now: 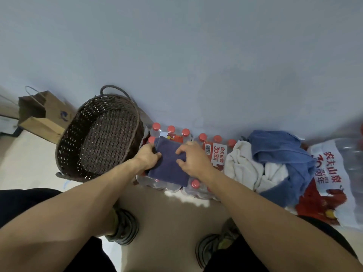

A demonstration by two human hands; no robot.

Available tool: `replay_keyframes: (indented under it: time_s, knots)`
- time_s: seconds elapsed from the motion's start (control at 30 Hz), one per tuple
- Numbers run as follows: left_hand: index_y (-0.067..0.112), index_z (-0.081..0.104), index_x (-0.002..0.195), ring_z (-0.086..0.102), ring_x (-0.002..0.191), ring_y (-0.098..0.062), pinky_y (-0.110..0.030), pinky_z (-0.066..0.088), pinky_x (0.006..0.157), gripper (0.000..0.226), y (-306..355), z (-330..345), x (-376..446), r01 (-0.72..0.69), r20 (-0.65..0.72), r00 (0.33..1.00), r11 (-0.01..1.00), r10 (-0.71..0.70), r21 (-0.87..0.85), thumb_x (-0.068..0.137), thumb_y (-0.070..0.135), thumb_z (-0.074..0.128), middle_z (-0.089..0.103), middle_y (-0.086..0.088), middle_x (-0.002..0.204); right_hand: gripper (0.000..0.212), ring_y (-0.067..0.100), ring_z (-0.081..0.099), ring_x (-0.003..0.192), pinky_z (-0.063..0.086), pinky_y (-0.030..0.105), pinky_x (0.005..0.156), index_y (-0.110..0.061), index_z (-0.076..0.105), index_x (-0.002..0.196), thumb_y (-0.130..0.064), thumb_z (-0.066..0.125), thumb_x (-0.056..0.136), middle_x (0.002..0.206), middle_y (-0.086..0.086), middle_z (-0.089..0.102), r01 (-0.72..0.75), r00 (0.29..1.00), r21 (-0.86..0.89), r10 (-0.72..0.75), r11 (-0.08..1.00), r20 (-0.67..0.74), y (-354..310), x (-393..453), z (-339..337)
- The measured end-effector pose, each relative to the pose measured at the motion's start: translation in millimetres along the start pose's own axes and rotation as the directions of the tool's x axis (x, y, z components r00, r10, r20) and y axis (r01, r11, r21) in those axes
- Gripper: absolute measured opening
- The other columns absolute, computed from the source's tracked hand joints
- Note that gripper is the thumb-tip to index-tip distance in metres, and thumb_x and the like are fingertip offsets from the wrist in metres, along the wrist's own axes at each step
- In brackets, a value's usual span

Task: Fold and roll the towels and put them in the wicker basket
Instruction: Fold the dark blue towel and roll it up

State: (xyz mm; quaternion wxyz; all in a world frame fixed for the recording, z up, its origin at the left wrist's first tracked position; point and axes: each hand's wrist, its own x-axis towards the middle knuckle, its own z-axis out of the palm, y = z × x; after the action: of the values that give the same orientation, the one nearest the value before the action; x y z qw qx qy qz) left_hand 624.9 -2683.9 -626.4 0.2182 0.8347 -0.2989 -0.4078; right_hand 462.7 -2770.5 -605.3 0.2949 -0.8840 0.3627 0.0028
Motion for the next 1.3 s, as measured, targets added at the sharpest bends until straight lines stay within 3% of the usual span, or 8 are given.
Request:
replay_keyframes:
  time_s: [0.17, 0.47, 0.63, 0.77, 0.9, 1.07, 1.17, 1.3]
  knots:
    - [0.005, 0.045, 0.134, 0.056, 0.118, -0.037, -0.036, 0.043, 0.101, 0.042, -8, -4, 9, -0.004, -0.036, 0.999, 0.991, 0.009, 0.136, 0.096, 0.019, 0.055, 0.061, -0.019, 0.125, 0.045, 0.025, 0.047, 0.115, 0.042, 0.040, 0.100, -0.015, 0.063, 0.126, -0.035, 0.069, 0.087, 0.121, 0.004, 0.054, 0.130, 0.978, -0.083, -0.113, 0.988, 0.175, 8, -4, 15]
    - [0.004, 0.051, 0.123, 0.062, 0.106, -0.033, -0.035, 0.049, 0.087, 0.060, -15, 5, 2, 0.076, -0.097, 0.994, 0.930, -0.044, 0.361, 0.083, 0.042, 0.073, 0.065, -0.016, 0.115, 0.043, 0.024, 0.043, 0.121, 0.040, 0.036, 0.105, -0.018, 0.059, 0.128, -0.041, 0.060, 0.091, 0.127, 0.002, 0.051, 0.036, 0.989, -0.206, -0.005, 0.978, 0.146, 6, -3, 26]
    - [0.015, 0.062, 0.097, 0.059, 0.072, -0.015, -0.025, 0.046, 0.065, 0.038, -20, 10, 1, 0.121, -0.008, 0.992, 0.960, -0.123, 0.253, 0.076, 0.041, 0.080, 0.064, 0.002, 0.079, 0.045, 0.025, 0.041, 0.121, 0.042, 0.036, 0.105, -0.019, 0.055, 0.126, -0.034, 0.069, 0.086, 0.129, 0.004, 0.044, -0.071, 0.971, -0.159, 0.104, 0.985, 0.214, 3, 0, 21]
    - [0.019, 0.057, 0.080, 0.061, 0.070, -0.014, -0.025, 0.047, 0.061, 0.031, -15, 3, 2, 0.161, 0.092, 0.981, 0.981, -0.171, 0.105, 0.072, 0.031, 0.085, 0.065, -0.001, 0.077, 0.054, 0.025, 0.049, 0.120, 0.043, 0.033, 0.101, -0.019, 0.052, 0.130, -0.030, 0.074, 0.082, 0.133, 0.005, 0.045, -0.165, 0.948, -0.045, 0.171, 0.985, 0.269, 3, 2, 8]
    - [0.010, 0.063, 0.088, 0.065, 0.073, -0.019, -0.030, 0.055, 0.062, 0.024, 11, -8, -7, -0.012, 0.241, 0.970, 0.989, -0.025, 0.150, 0.074, 0.021, 0.078, 0.069, -0.008, 0.082, 0.078, 0.027, 0.044, 0.129, 0.041, 0.036, 0.106, -0.021, 0.039, 0.142, -0.026, 0.081, 0.076, 0.143, 0.005, 0.035, -0.169, 0.965, 0.050, 0.155, 0.984, 0.210, -1, 1, -14]
    - [0.014, 0.054, 0.090, 0.057, 0.065, -0.017, -0.032, 0.046, 0.061, 0.038, 61, -27, -22, -0.329, 0.460, 0.850, 0.941, 0.257, 0.083, 0.063, 0.012, 0.081, 0.063, -0.004, 0.076, 0.121, 0.025, 0.019, 0.141, 0.031, 0.040, 0.111, -0.035, 0.022, 0.150, -0.026, 0.092, 0.052, 0.153, 0.000, 0.019, 0.009, 0.992, 0.060, -0.016, 0.998, 0.127, -16, 7, -61]
    - [0.017, 0.055, 0.093, 0.060, 0.067, -0.014, -0.029, 0.048, 0.063, 0.045, 75, -33, -31, -0.354, 0.535, 0.796, 0.934, 0.283, 0.034, 0.062, 0.015, 0.086, 0.065, -0.001, 0.077, 0.101, 0.022, 0.035, 0.130, 0.040, 0.038, 0.104, -0.035, 0.043, 0.137, -0.034, 0.093, 0.050, 0.142, -0.002, 0.040, 0.005, 0.953, -0.028, 0.004, 1.000, 0.302, -15, 6, -80]
    - [0.017, 0.067, 0.095, 0.066, 0.071, -0.015, -0.027, 0.052, 0.065, 0.038, 80, -43, -38, -0.352, 0.642, 0.745, 0.925, 0.182, 0.145, 0.064, 0.023, 0.090, 0.074, -0.005, 0.083, 0.044, 0.018, 0.064, 0.084, 0.051, 0.028, 0.064, -0.027, 0.063, 0.088, -0.034, 0.093, 0.057, 0.090, -0.006, 0.066, -0.081, 0.875, -0.006, 0.074, 0.997, 0.478, -4, -1, -82]
